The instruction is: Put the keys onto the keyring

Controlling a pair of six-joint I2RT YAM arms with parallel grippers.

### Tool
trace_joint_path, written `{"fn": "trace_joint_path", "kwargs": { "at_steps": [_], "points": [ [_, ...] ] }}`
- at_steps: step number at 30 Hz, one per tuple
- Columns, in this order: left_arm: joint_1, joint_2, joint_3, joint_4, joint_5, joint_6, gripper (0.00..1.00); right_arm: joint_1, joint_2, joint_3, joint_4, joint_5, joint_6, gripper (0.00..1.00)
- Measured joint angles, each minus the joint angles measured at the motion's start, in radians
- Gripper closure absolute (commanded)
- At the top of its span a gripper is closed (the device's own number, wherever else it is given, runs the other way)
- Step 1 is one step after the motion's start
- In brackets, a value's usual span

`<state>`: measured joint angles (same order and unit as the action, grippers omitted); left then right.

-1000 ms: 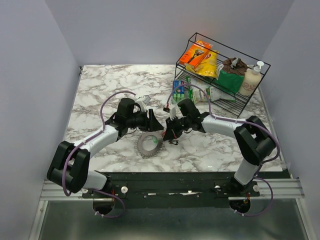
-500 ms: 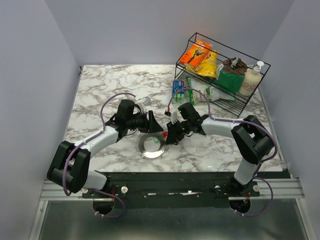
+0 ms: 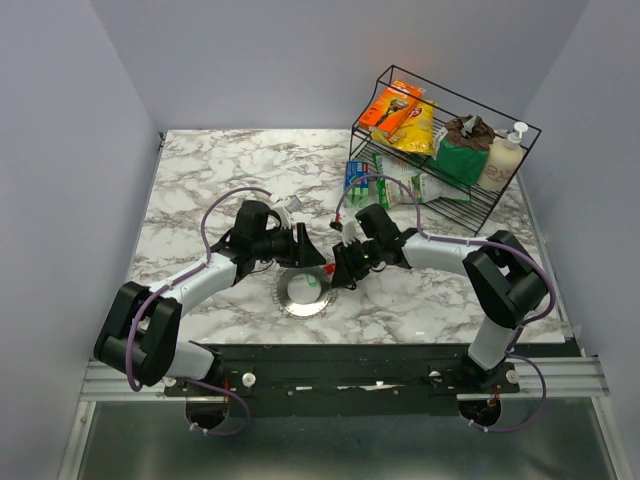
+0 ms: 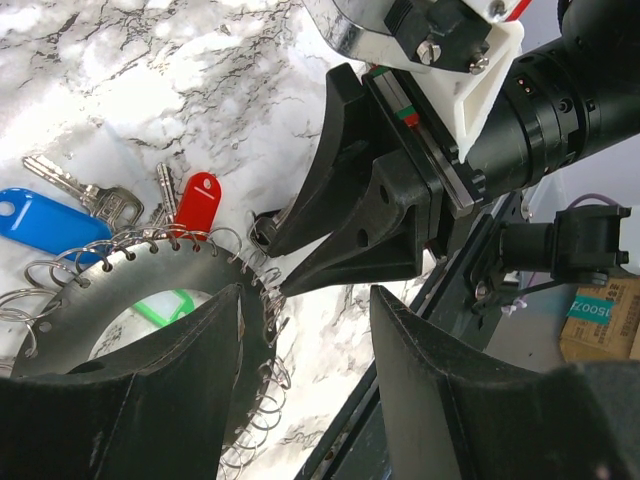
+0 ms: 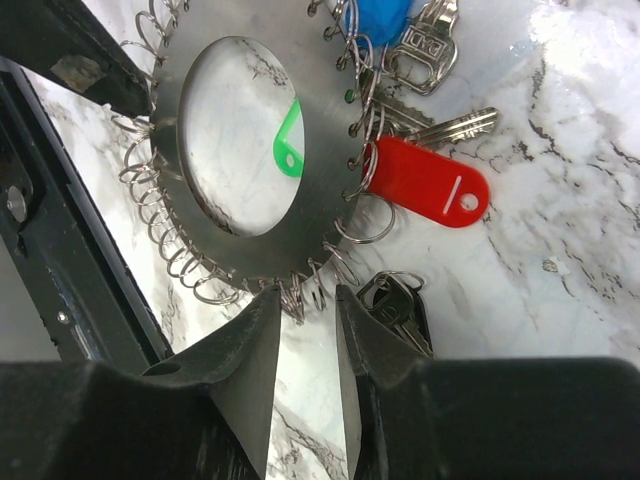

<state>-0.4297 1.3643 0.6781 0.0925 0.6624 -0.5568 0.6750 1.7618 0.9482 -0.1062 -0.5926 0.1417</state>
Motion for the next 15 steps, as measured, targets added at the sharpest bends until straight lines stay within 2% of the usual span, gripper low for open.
{"fn": "trace_joint_path", "kwargs": {
  "at_steps": [15],
  "points": [
    [0.0, 0.0, 0.0, 0.003, 0.0, 0.005, 0.38, 0.0, -0.029, 0.022, -0.008, 0.113, 0.044, 0.62]
  ]
}}
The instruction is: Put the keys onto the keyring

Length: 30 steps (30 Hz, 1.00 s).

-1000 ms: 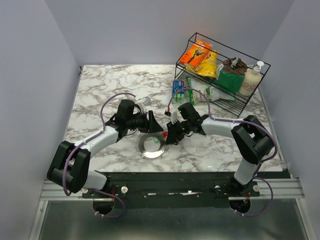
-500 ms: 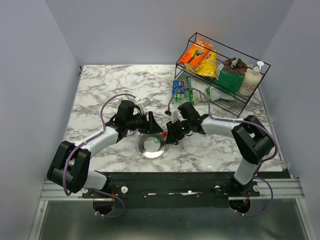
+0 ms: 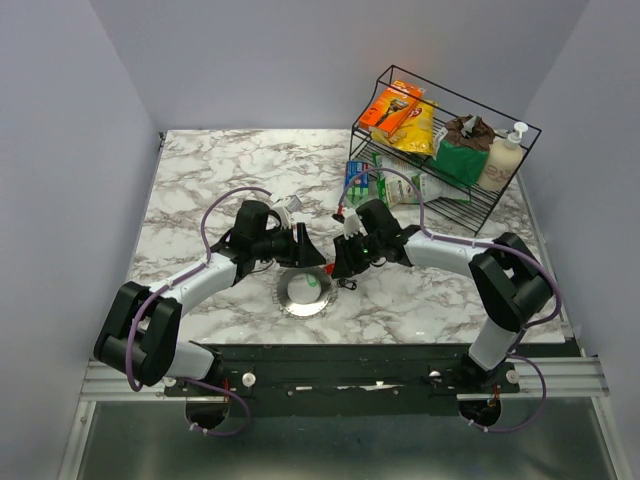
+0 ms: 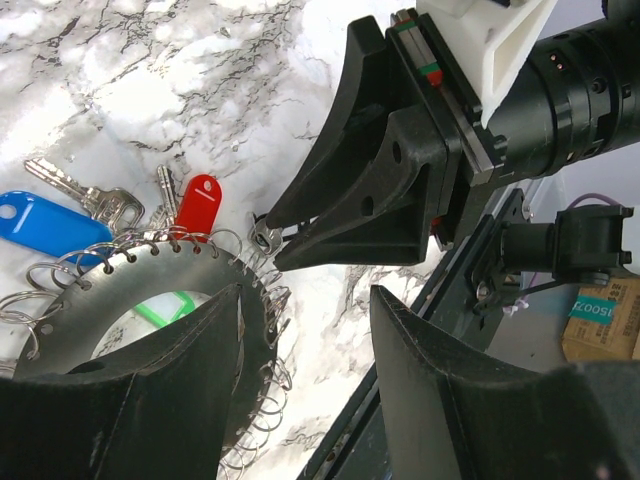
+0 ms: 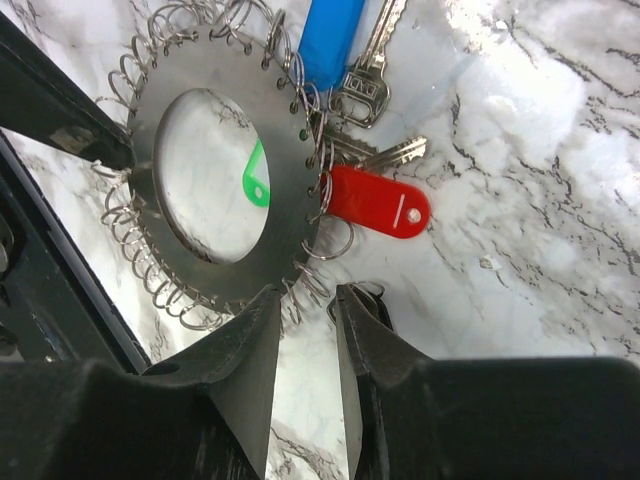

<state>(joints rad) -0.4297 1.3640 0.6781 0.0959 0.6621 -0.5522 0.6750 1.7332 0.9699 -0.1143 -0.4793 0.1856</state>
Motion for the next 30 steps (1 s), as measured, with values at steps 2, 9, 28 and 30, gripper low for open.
{"fn": "trace_joint_path", "kwargs": {
  "at_steps": [2, 9, 28, 30],
  "points": [
    [0.0, 0.0, 0.0, 0.0, 0.0, 0.002, 0.39, 0.0, 0.0, 0.006, 0.0, 0.003, 0.002, 0.62],
    [0.0, 0.0, 0.0, -0.011, -0.008, 0.006, 0.39, 0.0, 0.0, 0.01, 0.0, 0.003, 0.005, 0.62],
    [0.105, -0.016, -0.029, -0.06, -0.069, -0.004, 0.39, 0.0, 0.036, 0.1, -0.015, -0.014, 0.005, 0.62],
    [0.143, -0.019, -0.046, -0.059, -0.068, -0.02, 0.39, 0.0, 0.043, 0.118, -0.023, -0.014, 0.005, 0.62]
  ]
}}
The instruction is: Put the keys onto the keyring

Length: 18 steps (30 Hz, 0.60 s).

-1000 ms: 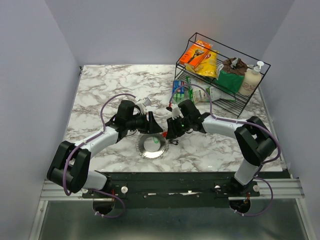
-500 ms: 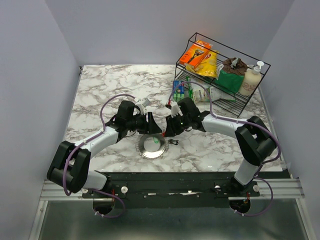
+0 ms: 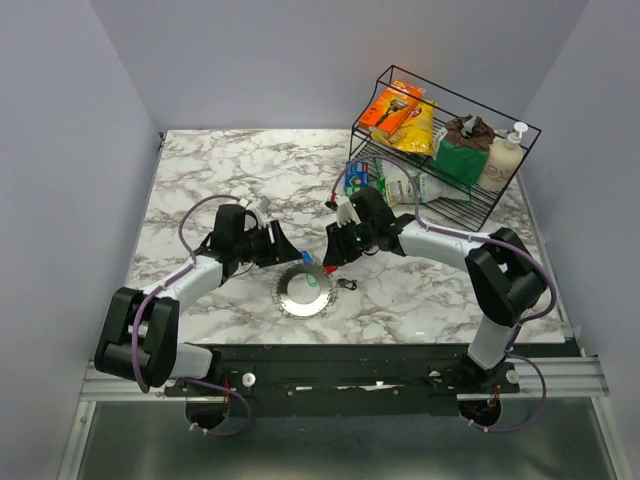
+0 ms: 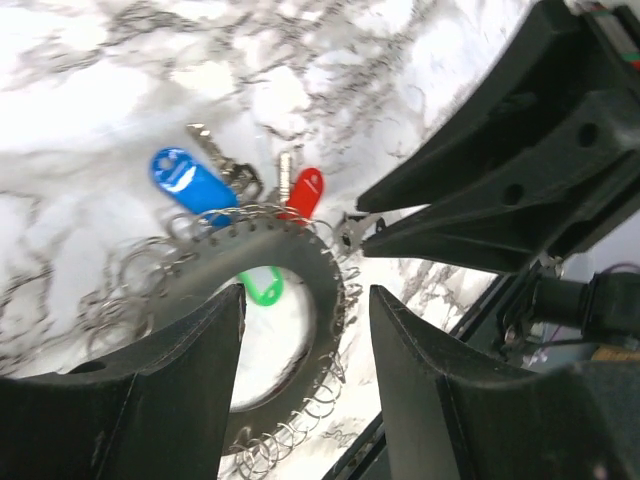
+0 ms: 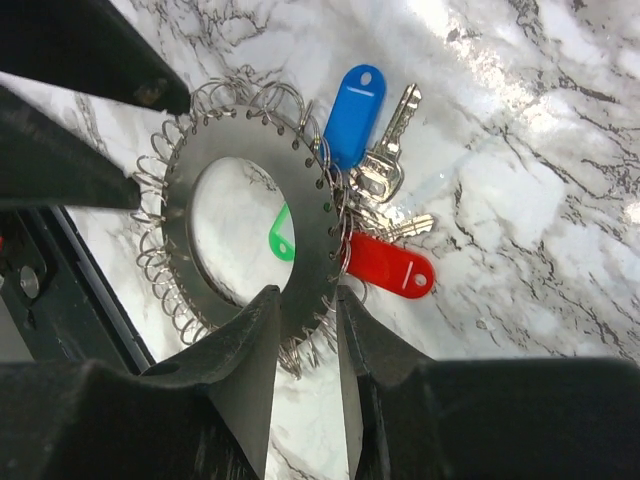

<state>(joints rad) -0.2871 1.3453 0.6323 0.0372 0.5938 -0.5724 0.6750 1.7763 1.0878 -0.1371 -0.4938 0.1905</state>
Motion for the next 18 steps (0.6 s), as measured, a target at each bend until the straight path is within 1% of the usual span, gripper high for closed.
{"fn": "trace_joint_path", "kwargs": {
  "at_steps": [6, 9, 13, 16, 18],
  "points": [
    [0.121, -0.003, -0.063, 0.009, 0.001, -0.047, 0.39, 0.022, 0.024, 0.08, -0.032, 0.001, -0.009, 0.62],
    [0.159, -0.013, -0.082, 0.009, 0.001, -0.066, 0.39, 0.043, 0.047, 0.125, -0.042, 0.002, -0.014, 0.62],
    [0.194, -0.018, -0.087, 0.007, 0.001, -0.08, 0.39, 0.061, 0.08, 0.161, -0.045, 0.002, -0.017, 0.62],
    [0.201, -0.018, -0.087, 0.002, 0.0, -0.084, 0.39, 0.067, 0.09, 0.163, -0.058, 0.008, -0.016, 0.62],
    [0.201, -0.018, -0.087, -0.012, 0.0, -0.083, 0.41, 0.066, 0.091, 0.162, -0.069, 0.016, -0.016, 0.62]
  ]
}}
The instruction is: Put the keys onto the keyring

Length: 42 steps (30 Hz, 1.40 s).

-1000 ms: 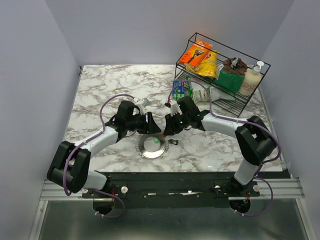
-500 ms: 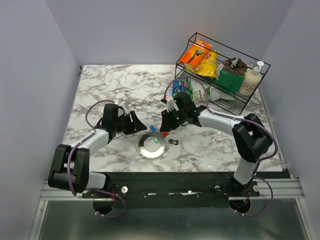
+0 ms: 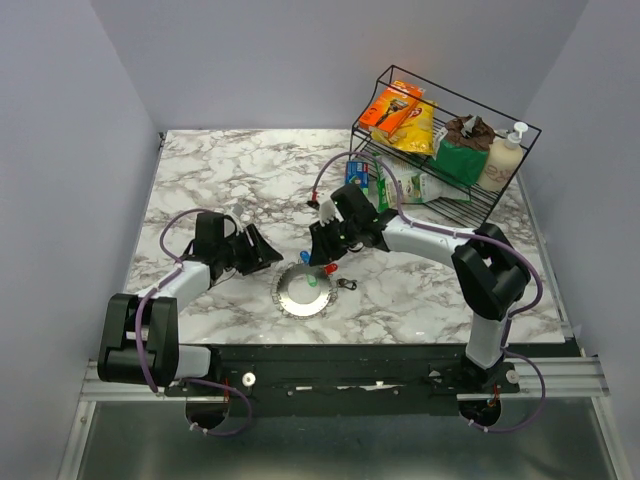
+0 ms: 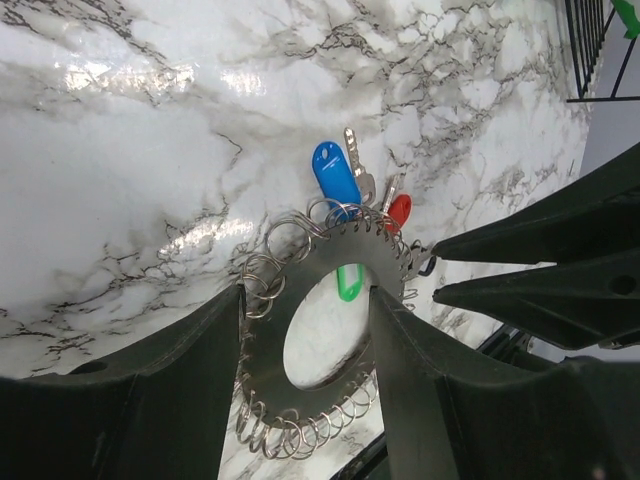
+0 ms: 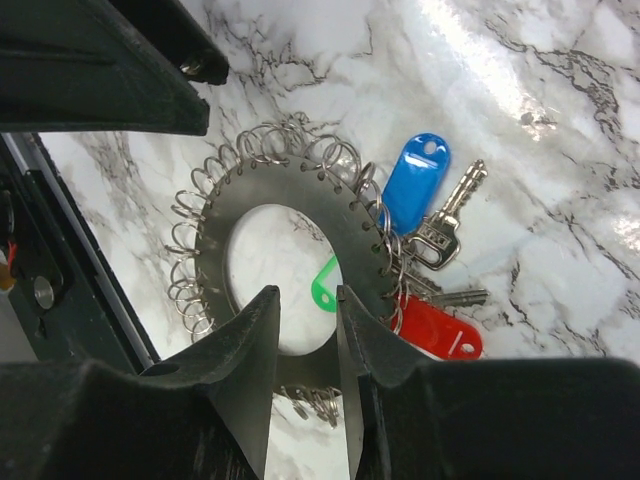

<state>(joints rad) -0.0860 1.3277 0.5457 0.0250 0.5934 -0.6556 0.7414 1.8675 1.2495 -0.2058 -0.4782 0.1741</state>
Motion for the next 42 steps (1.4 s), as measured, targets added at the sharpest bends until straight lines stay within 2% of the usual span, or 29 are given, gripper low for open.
{"fn": "trace_joint_path", "kwargs": {
  "at_steps": [4, 7, 10, 11, 13, 14, 20, 26, 36, 42],
  "points": [
    [-0.001, -0.002, 0.002, -0.051, -0.006, 0.006, 0.43, 0.0, 0.0, -0.017, -0.003, 0.025, 0.001, 0.62],
    [-0.018, -0.019, 0.002, -0.097, -0.034, 0.017, 0.49, -0.001, 0.0, -0.035, -0.01, 0.046, 0.009, 0.62],
    [-0.077, -0.043, 0.008, -0.136, -0.066, 0.026, 0.6, -0.001, 0.0, -0.044, -0.018, 0.063, 0.017, 0.62],
    [-0.108, -0.045, 0.015, -0.146, -0.078, 0.027, 0.67, -0.001, 0.0, -0.045, -0.021, 0.069, 0.021, 0.62],
    [-0.172, -0.045, 0.024, -0.153, -0.105, 0.024, 0.73, -0.001, 0.0, -0.045, -0.021, 0.08, 0.032, 0.62],
    [-0.204, -0.044, 0.029, -0.158, -0.115, 0.026, 0.8, -0.001, 0.0, -0.045, -0.022, 0.085, 0.036, 0.62],
    [-0.33, 0.027, 0.074, -0.192, -0.167, 0.041, 1.0, -0.004, 0.0, -0.045, -0.026, 0.113, 0.06, 0.61],
    [-0.364, 0.167, 0.156, -0.321, -0.252, 0.1, 1.0, -0.006, 0.0, -0.045, -0.029, 0.126, 0.069, 0.6],
    [-0.366, 0.222, 0.29, -0.515, -0.461, 0.178, 1.0, -0.006, 0.018, -0.058, -0.062, 0.114, 0.059, 0.59],
    [-0.368, 0.282, 0.368, -0.57, -0.551, 0.201, 1.0, -0.007, 0.051, -0.059, -0.085, 0.064, 0.037, 0.59]
  ]
}}
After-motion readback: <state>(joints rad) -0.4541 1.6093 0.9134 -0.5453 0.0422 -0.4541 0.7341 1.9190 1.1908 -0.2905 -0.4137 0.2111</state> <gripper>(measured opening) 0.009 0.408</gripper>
